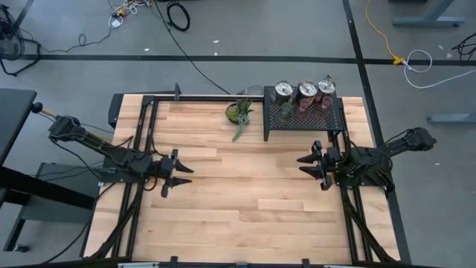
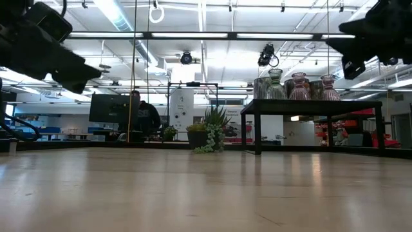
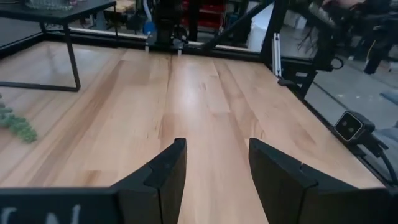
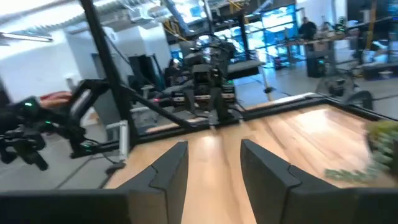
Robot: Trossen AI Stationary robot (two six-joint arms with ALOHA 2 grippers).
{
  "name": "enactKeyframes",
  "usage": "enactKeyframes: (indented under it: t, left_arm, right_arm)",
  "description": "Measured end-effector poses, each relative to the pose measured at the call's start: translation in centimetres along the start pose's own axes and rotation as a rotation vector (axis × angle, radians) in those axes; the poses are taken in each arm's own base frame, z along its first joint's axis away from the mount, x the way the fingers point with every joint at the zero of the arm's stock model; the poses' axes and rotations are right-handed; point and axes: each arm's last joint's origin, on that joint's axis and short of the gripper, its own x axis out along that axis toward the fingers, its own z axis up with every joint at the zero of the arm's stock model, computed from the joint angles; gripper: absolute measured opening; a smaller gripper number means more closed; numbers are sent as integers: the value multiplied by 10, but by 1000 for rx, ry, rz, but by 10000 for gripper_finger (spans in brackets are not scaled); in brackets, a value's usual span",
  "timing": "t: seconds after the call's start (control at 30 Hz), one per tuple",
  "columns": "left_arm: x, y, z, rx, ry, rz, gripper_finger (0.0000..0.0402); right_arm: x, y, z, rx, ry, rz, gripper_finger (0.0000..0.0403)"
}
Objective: Pick & Place candle stick holders
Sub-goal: Return to Home Position
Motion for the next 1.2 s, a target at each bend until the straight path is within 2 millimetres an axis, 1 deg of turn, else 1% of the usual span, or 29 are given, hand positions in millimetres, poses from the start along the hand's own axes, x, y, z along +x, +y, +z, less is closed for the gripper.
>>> enactKeyframes:
  t: [0.03,0.2,0.37,0.57,0.73,0.93,1.1,1.2]
  left_arm:
    - [-2,2,-4,-3,-4,0,177]
    - [-9,5,-9,-1,43,10,177]
    - [-14,5,-4,-17,-9,-1,177]
    - [-16,5,-1,-27,-43,-8,177]
    - [-19,5,3,-38,-82,-17,177]
    - [-26,6,10,-65,-171,-36,177]
    - [-29,6,14,-76,-212,-45,177]
    - [-30,7,15,-79,-223,-43,177]
  right_arm:
    - [-1,-2,0,-3,2,-13,146]
    - [-7,-11,9,6,-84,-78,146]
    - [-18,-22,23,14,-245,-172,146]
    - [-23,-29,37,24,-397,-297,146]
    - [-24,-31,39,38,-431,-363,146]
    - [-22,-31,36,31,-401,-365,146]
    - [-22,-31,36,31,-401,-366,146]
    - [-22,-33,33,5,-371,-411,146]
